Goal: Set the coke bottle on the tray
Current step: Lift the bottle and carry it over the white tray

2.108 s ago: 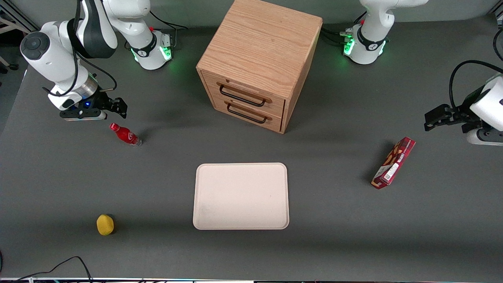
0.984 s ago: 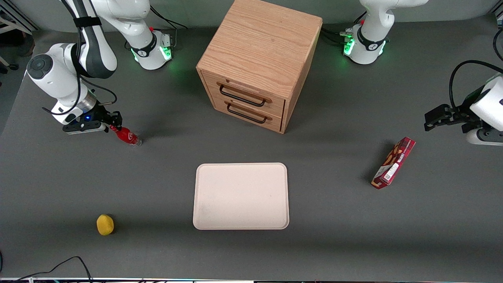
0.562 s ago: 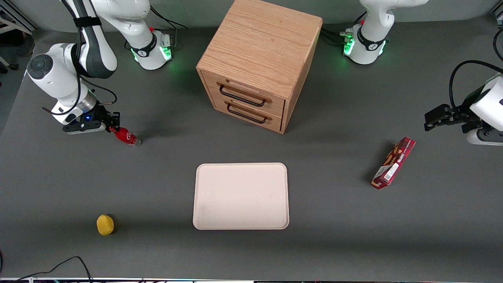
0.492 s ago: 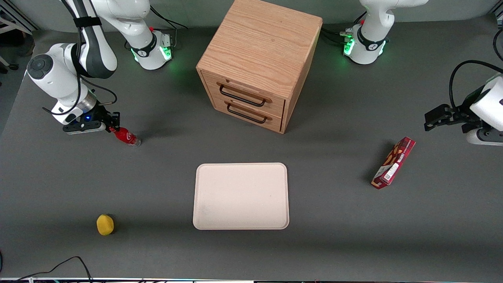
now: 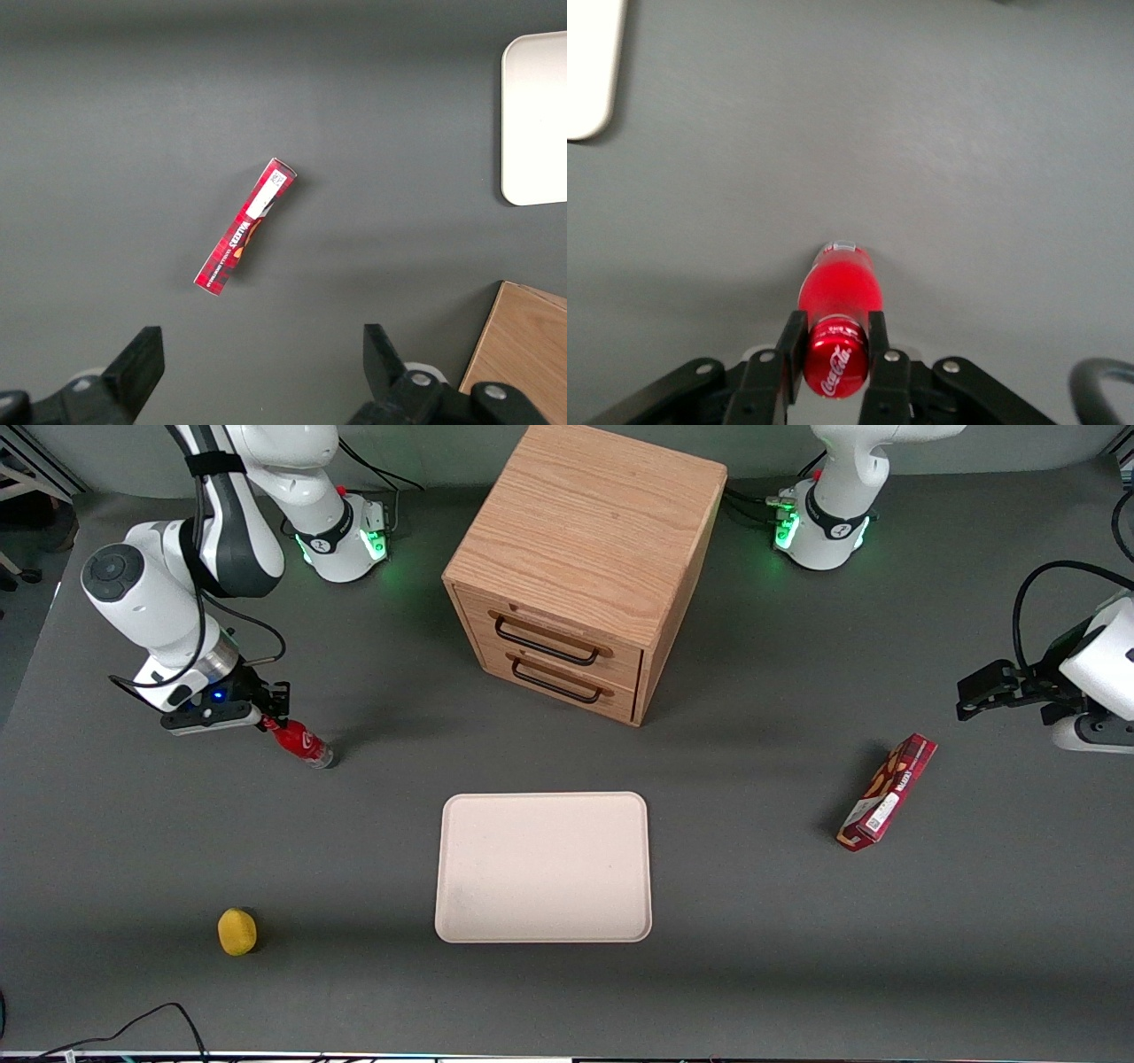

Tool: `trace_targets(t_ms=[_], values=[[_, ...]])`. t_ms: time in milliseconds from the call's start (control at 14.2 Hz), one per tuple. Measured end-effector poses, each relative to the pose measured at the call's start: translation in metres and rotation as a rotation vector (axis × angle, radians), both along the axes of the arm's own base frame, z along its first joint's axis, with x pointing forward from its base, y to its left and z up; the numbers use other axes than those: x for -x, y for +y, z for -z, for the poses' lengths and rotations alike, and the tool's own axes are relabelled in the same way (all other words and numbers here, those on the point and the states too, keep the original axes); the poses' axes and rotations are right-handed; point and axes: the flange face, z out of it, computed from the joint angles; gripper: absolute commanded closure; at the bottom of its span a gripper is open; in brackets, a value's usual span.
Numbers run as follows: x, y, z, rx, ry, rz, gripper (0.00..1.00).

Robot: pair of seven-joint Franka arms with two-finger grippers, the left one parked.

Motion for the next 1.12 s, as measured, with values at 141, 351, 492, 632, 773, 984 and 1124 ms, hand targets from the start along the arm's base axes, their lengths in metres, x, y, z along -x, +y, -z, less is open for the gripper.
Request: trace_targets(t_ms=[141,351,492,632,773,984,1124], values=[[-0.027,0.013,-0.032,-0.009,0.044,0.002,1.0],[-0.075,0.03,-0.08,-0.038,0.089,0.018,1.0],[-0.1,0.046,-0.092,-0.064,0.089,0.026,1.0],[-0.118,0.073,-0.091,-0.089,0.086,0.042,1.0],[-0.133,0.111,-0.086,-0.108,0.086,0.066,1.0],[-0.158,0.173,-0.085,-0.109,0.078,0.087,1.0],[-0.176,0.207,-0.077,-0.119,0.067,0.104,1.0]])
